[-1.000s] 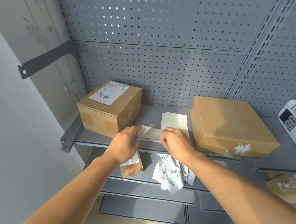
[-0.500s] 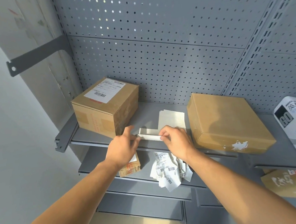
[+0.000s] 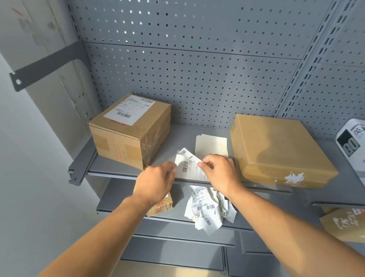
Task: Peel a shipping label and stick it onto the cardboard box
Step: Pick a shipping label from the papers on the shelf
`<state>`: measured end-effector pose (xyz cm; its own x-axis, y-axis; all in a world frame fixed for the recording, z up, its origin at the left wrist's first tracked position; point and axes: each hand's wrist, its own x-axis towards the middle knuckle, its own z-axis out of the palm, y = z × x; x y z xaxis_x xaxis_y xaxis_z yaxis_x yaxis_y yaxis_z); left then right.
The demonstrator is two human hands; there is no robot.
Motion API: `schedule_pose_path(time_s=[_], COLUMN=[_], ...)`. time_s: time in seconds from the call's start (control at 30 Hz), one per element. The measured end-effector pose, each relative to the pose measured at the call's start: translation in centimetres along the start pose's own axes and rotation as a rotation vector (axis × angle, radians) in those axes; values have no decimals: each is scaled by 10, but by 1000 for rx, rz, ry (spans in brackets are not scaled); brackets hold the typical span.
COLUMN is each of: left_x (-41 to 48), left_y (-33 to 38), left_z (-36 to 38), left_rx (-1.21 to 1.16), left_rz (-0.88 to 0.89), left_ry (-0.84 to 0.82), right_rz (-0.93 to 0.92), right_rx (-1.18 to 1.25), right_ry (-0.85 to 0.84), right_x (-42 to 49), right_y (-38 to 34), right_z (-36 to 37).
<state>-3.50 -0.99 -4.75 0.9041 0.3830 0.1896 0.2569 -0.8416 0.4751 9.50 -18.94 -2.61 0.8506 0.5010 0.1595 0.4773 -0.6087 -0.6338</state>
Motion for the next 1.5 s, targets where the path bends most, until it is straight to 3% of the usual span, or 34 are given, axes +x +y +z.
schedule_pose_path(time_s=[0.13, 0.53, 0.83, 1.07, 1.2, 1.3, 1.5], left_x=[-1, -7, 1, 41, 64, 72, 71], left_y=[-5, -29, -37, 26, 49, 50, 54], left_z=[7, 3, -1, 29, 59, 74, 77], left_rx=[99, 190, 91, 0, 157, 311, 303], left_rz=[106, 191, 206, 239, 221, 212, 175], left_ry=[-19, 20, -14, -95, -215, -188, -160], right_rz=[-2, 114, 298, 323, 286, 274, 283], right_rx=[35, -91, -32, -77, -106, -106, -84], right_ry=[46, 268, 122, 108, 123, 145, 134], right_x=[0, 25, 49, 47, 44, 43, 35], right_y=[-4, -3, 15, 14, 15, 18, 27], right_z=[-2, -58, -87, -85, -86, -88, -98])
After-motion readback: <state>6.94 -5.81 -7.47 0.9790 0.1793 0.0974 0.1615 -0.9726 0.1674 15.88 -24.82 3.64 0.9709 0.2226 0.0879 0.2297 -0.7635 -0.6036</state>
